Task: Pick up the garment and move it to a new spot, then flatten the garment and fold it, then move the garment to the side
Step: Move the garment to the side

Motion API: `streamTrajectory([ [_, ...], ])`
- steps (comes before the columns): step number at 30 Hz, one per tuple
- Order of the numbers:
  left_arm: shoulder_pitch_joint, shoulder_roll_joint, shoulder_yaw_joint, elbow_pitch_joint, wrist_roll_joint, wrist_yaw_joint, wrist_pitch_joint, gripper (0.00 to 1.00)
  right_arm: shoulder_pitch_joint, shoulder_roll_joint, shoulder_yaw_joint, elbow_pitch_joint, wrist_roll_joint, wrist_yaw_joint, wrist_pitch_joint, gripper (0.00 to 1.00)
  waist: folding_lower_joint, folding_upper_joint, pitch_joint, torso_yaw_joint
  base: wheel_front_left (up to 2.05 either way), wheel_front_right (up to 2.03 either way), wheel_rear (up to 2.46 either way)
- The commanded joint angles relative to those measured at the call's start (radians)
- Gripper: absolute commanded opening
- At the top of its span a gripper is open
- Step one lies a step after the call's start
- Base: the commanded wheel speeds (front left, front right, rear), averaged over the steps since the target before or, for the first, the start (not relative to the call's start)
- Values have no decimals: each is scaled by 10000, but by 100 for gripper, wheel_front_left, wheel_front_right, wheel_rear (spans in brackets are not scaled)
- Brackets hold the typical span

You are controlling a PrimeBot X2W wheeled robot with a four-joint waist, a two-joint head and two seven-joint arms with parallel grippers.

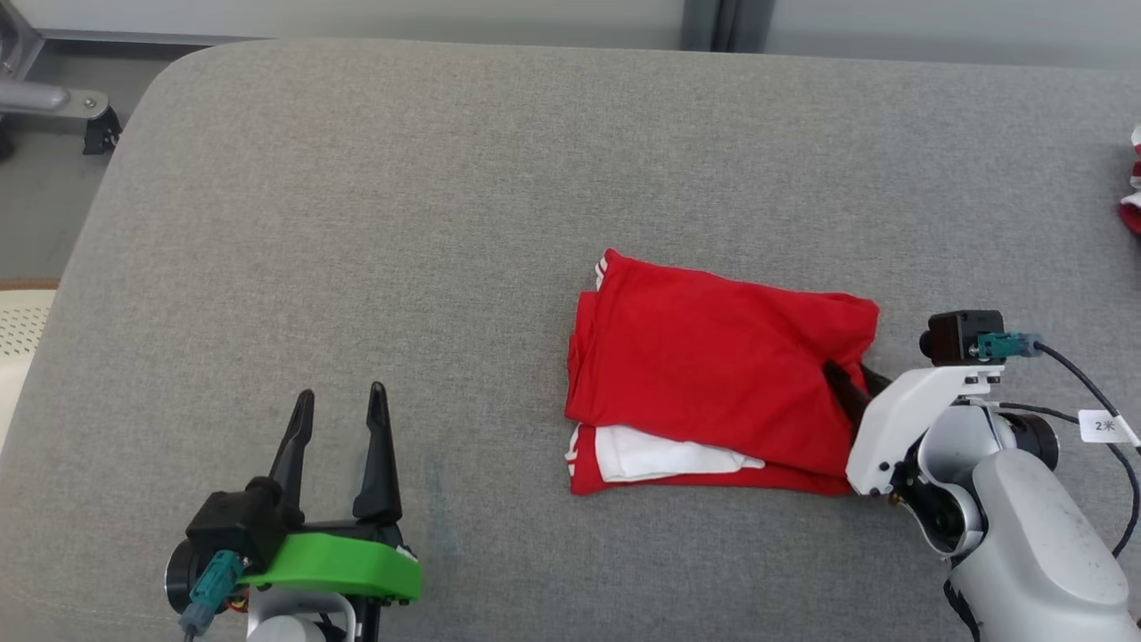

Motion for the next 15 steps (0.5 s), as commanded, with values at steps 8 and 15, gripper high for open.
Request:
streamTrajectory([
  [8, -280, 14, 211, -207, 269, -153, -14, 100, -316, -425, -176, -436, -65, -9, -666, 0, 0, 0, 107, -1609, 0, 0, 0],
  [15, -462, 17, 333, -317, 654, -334, -16, 100, -173, -698, -649, -1001, -200, -9, -812, 0, 0, 0, 528, -3389, 0, 0, 0],
])
